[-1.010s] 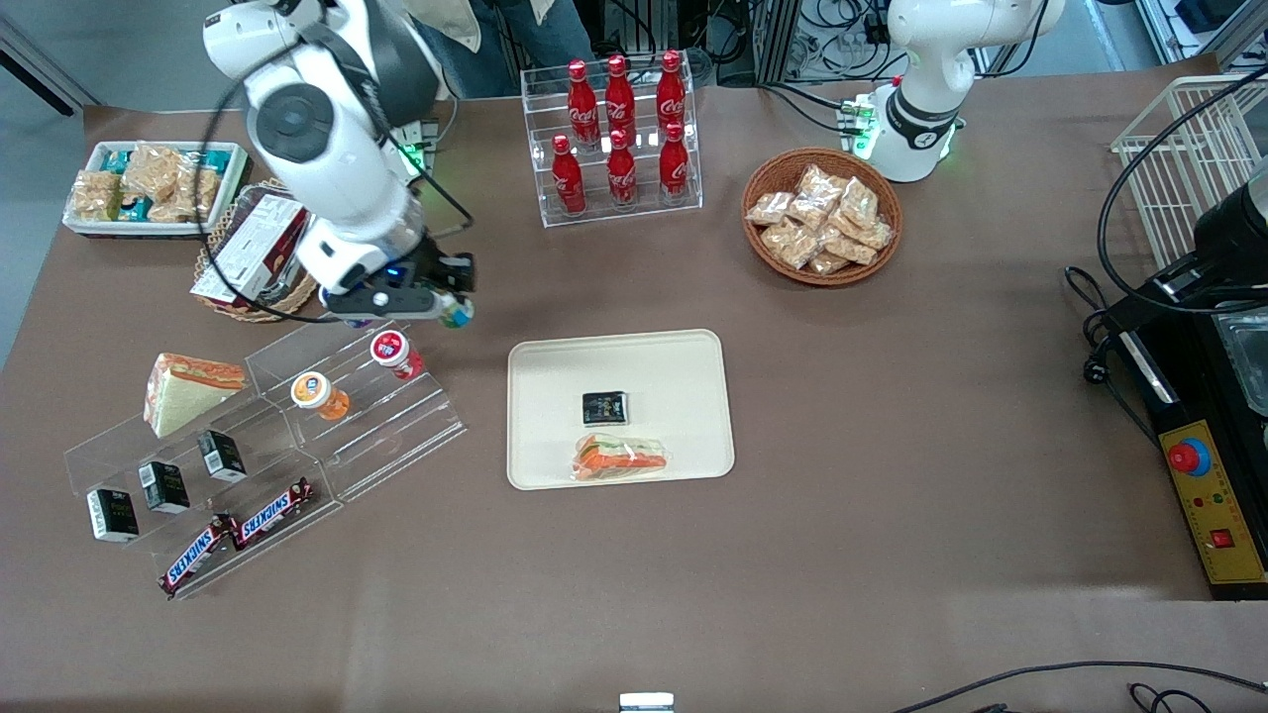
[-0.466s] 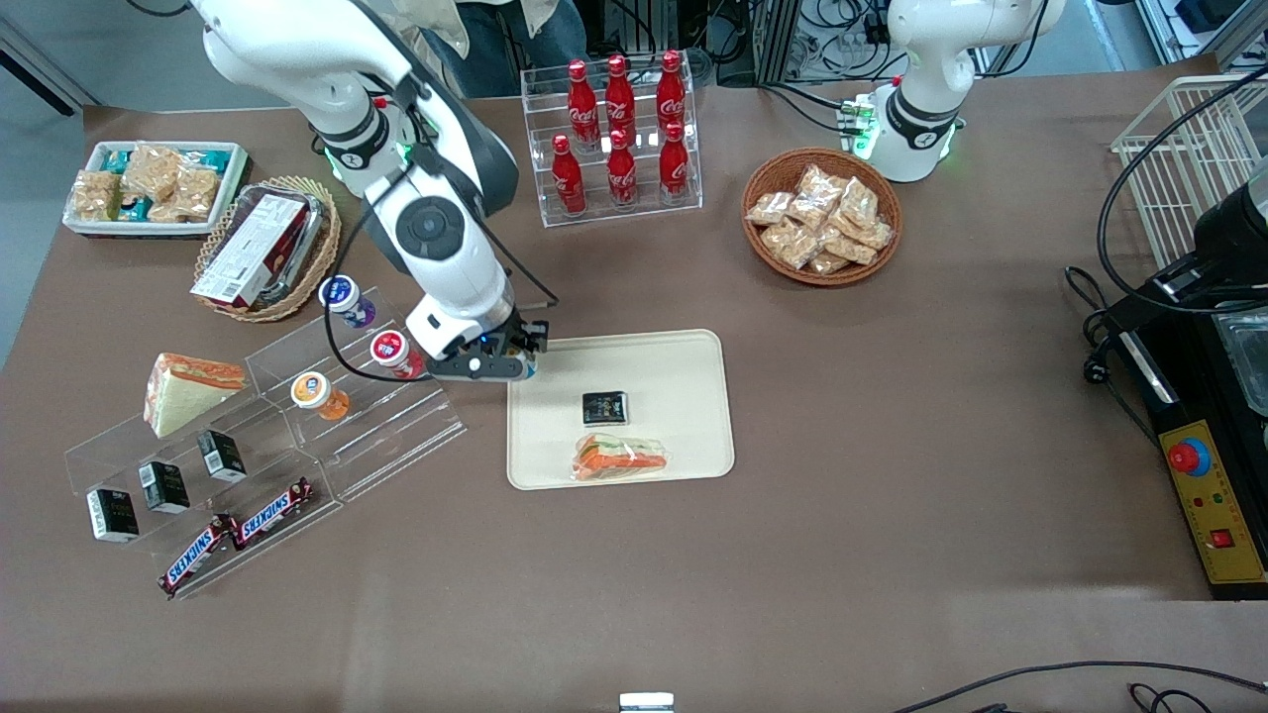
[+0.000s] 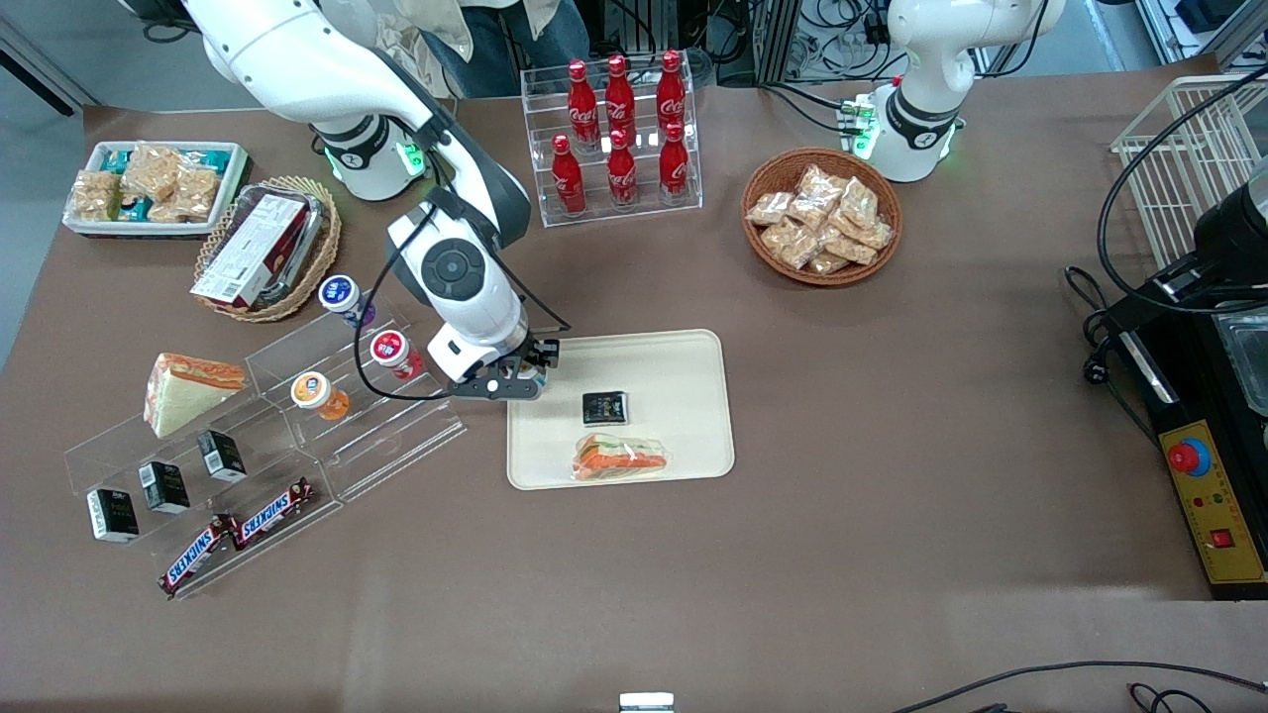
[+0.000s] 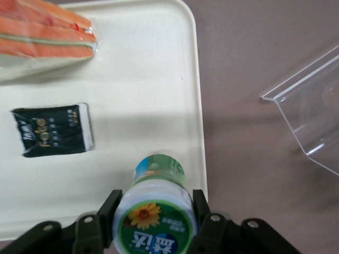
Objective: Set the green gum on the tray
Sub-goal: 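Lower the green gum bottle onto the tray beside the black packet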
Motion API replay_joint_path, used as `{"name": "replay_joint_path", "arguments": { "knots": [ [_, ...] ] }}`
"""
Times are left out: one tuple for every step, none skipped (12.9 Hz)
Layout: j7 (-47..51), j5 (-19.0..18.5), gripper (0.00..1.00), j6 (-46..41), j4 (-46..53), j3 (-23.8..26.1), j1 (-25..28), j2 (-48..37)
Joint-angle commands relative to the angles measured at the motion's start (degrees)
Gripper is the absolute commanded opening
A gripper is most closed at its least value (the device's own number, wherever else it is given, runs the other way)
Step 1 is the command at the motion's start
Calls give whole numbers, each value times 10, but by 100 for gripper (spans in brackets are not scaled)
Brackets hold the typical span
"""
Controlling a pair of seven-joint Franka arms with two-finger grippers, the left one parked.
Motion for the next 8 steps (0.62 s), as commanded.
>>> {"name": "replay_joint_path", "arguments": {
  "knots": [
    [13, -20, 32, 6, 25, -3, 15, 39],
    [14, -20, 32, 8, 25, -3, 18, 47],
    [18, -21, 32, 9, 26, -3, 21, 52],
    [21, -21, 32, 9, 28, -4, 21, 55],
    [21, -21, 32, 9, 30, -4, 21, 55],
    [20, -21, 32, 9, 30, -4, 21, 57],
    [20, -21, 35, 9, 30, -4, 21, 59],
    [20, -21, 38, 9, 30, -6, 21, 61]
  ]
}}
